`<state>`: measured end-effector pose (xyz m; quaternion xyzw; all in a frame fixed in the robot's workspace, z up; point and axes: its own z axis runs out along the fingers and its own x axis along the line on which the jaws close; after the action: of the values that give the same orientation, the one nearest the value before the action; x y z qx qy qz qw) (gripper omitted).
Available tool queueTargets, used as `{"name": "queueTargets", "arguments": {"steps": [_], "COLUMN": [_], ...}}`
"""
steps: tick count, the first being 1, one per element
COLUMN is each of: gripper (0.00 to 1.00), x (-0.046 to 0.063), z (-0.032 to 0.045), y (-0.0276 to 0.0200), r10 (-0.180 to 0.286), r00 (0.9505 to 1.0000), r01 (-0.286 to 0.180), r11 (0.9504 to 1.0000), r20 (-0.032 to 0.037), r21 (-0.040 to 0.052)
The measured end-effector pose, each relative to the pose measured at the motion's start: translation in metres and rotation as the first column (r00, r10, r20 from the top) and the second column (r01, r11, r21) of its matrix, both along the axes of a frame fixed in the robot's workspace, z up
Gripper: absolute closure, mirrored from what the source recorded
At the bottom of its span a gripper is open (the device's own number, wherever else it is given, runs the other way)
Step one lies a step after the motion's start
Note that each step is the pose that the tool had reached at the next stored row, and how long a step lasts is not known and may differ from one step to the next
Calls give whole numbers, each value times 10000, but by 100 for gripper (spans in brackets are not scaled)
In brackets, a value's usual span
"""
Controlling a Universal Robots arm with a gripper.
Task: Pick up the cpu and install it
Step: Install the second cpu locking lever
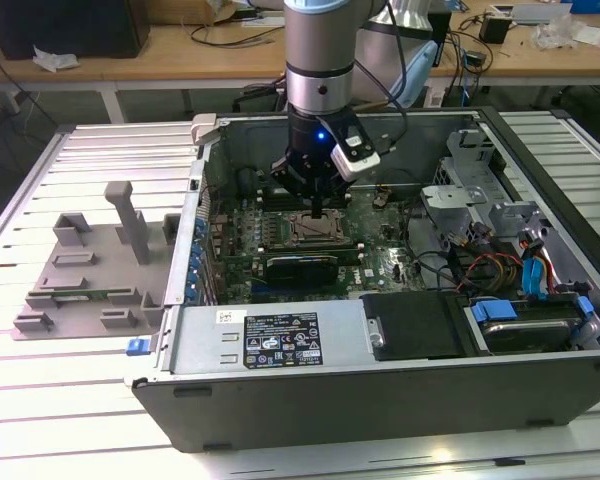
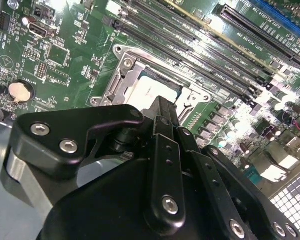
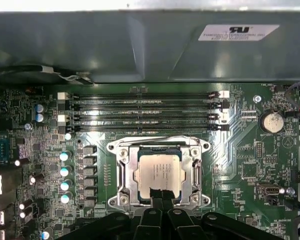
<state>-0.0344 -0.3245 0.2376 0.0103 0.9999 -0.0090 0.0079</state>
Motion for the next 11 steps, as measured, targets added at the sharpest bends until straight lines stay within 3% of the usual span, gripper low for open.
{"name": "queueTargets", "arguments": {"steps": [9, 11], "gripper": [89, 89], "x": [0, 0], "z": [0, 0], "y": [-92, -152], "r10": [1, 0], "r00": [10000, 10000], "r01": [-1, 0], "r11": [10000, 10000], "r20": [0, 1], "r21": [0, 1]}}
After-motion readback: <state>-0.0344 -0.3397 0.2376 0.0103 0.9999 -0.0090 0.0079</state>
